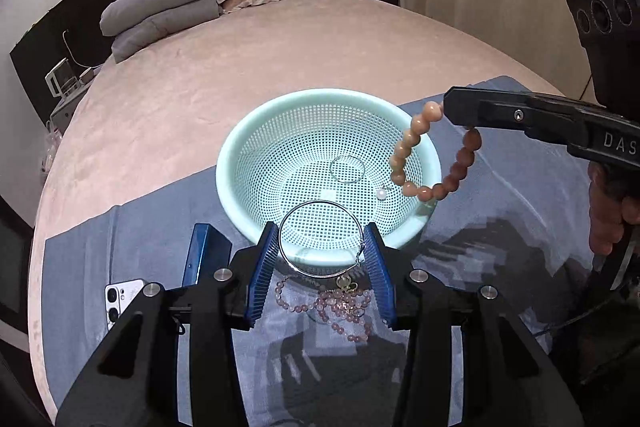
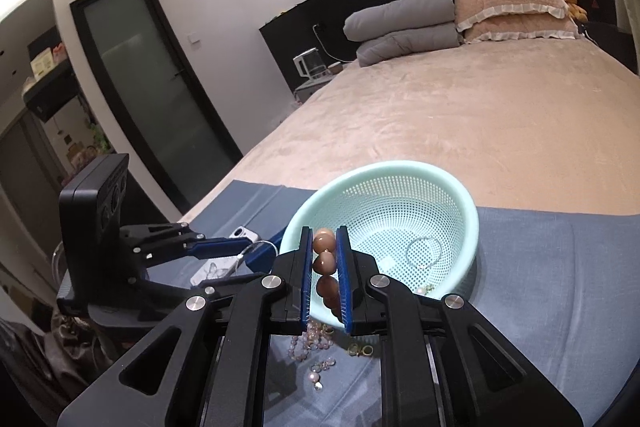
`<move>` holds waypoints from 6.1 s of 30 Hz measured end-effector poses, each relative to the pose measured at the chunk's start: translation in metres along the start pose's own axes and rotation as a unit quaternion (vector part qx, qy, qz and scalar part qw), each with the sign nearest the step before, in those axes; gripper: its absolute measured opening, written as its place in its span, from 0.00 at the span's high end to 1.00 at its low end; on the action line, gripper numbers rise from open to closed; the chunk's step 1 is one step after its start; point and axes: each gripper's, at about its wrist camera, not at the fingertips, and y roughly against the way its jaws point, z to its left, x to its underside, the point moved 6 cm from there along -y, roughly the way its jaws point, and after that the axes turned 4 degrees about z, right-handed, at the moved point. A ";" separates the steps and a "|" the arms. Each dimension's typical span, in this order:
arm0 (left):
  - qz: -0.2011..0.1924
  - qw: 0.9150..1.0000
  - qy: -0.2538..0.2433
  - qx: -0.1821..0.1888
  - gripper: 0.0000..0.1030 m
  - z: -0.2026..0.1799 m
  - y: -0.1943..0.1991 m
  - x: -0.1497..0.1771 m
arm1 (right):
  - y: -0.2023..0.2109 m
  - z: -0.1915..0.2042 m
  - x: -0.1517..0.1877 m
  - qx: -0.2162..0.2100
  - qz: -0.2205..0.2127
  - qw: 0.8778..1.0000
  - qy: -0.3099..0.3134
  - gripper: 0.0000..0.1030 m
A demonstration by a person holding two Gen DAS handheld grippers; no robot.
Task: Organize jewelry
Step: 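Carry the bracelet and hoop into the mint basket and open both tools, then withdraw both open tools from the basket toward the remaining jewelry, then grasp the second pearl earring with the right tool while the left tool grasps the pink bead necklace, then lift the earring and necklace over the mint basket and open both tools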
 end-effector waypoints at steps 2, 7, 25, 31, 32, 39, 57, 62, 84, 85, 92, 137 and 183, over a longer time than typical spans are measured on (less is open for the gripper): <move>0.001 1.000 0.001 0.004 0.57 0.003 -0.008 -0.007 | -0.008 -0.002 -0.003 0.001 0.001 1.000 0.000 0.89; 0.007 1.000 -0.004 0.011 0.57 0.007 -0.030 -0.018 | -0.027 -0.012 -0.006 0.005 0.010 1.000 -0.001 0.89; 0.049 0.999 -0.014 0.014 0.56 0.011 -0.087 -0.020 | -0.077 -0.047 0.015 0.028 0.060 0.998 -0.025 0.89; 0.047 0.999 -0.008 0.008 0.56 0.011 -0.086 -0.020 | -0.079 -0.047 0.016 0.033 0.063 0.997 -0.024 0.87; 0.048 0.999 -0.008 0.008 0.56 0.010 -0.086 -0.020 | -0.078 -0.046 0.015 0.037 0.061 0.997 -0.022 0.87; 0.034 0.999 -0.002 -0.007 0.40 0.010 -0.072 -0.019 | -0.072 -0.037 0.014 0.062 0.061 0.996 -0.003 0.83; 0.028 0.998 0.038 -0.036 0.11 0.030 -0.020 0.020 | -0.018 0.004 0.019 0.144 0.021 0.987 0.062 0.17; 0.035 0.998 0.032 -0.031 0.11 0.027 -0.020 0.043 | -0.012 0.012 0.044 0.162 0.022 0.983 0.079 0.17; 0.072 0.997 0.018 0.005 0.26 0.002 -0.073 0.095 | -0.076 0.033 0.162 0.127 0.087 0.975 0.159 0.48; 0.069 0.997 0.022 0.012 0.27 0.001 -0.073 0.095 | -0.077 0.033 0.163 0.128 0.086 0.974 0.166 0.53; 0.073 0.994 0.049 0.057 0.47 -0.002 -0.077 0.095 | -0.086 0.036 0.168 0.131 0.105 0.970 0.177 0.67; -0.045 0.999 0.008 -0.006 0.94 0.015 0.079 0.000 | 0.022 0.017 0.092 0.172 0.024 0.979 0.107 0.92; 0.043 0.998 -0.048 0.014 0.94 0.024 -0.077 -0.037 | -0.100 -0.030 0.039 0.151 0.095 0.971 0.156 0.90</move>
